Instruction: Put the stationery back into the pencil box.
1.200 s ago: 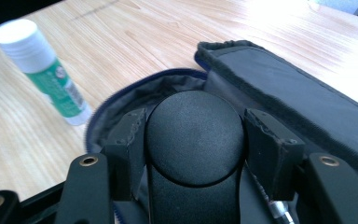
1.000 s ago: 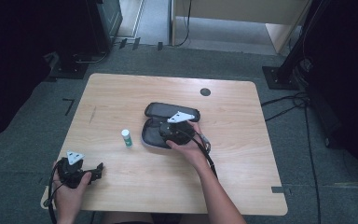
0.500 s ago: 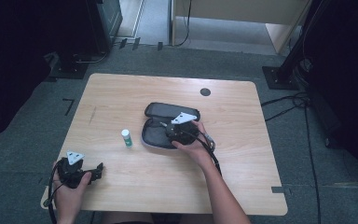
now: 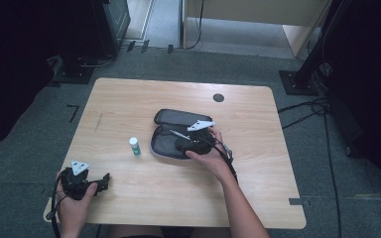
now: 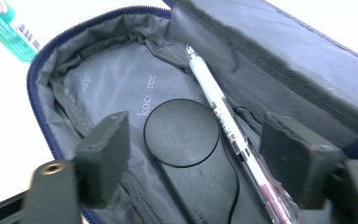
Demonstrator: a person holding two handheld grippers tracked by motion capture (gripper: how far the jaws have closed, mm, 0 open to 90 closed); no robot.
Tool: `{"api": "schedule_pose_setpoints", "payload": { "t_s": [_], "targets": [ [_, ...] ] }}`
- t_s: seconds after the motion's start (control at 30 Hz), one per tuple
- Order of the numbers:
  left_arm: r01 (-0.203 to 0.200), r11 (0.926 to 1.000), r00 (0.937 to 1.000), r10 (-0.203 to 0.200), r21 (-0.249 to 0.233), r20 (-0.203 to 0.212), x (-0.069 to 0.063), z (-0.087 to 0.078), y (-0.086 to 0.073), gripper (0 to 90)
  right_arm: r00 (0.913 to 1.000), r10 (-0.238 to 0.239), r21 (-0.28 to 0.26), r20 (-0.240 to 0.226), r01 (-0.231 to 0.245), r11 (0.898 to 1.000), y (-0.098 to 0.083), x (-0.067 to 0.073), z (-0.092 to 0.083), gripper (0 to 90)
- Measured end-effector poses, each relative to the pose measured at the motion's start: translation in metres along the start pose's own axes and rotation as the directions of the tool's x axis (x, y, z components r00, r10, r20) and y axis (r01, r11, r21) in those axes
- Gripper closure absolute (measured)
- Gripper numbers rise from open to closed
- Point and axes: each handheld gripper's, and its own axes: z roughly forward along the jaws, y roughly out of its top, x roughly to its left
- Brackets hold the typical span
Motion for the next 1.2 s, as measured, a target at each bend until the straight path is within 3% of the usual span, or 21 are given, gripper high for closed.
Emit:
{"api": "schedule_pose_setpoints", "payload": {
  "t_s": [0.2, 0.33, 0.57, 0.8, 1.2],
  "targets": [
    [0.0, 1.0, 1.0, 0.0, 0.0, 0.0, 0.0, 0.0, 0.0, 0.0, 0.9993, 0.023, -0.034, 0.028, -0.022, 0.999, -0.004, 0.001, -0.017, 13.1],
    [0.001, 1.0, 1.0, -0.001, 0.001, 0.0, 0.0, 0.0, 0.0, 0.0, 0.9987, 0.046, -0.05, 0.022, -0.045, 0.998, -0.011, 0.002, -0.031, 7.3],
    [0.0, 1.0, 1.0, 0.0, 0.0, 0.0, 0.0, 0.0, 0.0, 0.0, 0.9941, 0.078, -0.082, 0.075, -0.072, 0.994, -0.028, 0.002, -0.059, 1.8],
    [0.002, 1.0, 1.0, -0.002, 0.0, 0.0, 0.0, 0.0, 0.0, 0.0, 0.9833, 0.105, -0.083, 0.148, -0.094, 0.992, -0.055, -0.008, -0.081, 0.0],
    [0.002, 1.0, 1.0, -0.002, 0.0, 0.0, 0.0, 0.0, 0.0, 0.0, 0.9622, 0.168, -0.091, 0.214, -0.152, 0.984, -0.1, -0.026, -0.112, 0.0]
  ]
}}
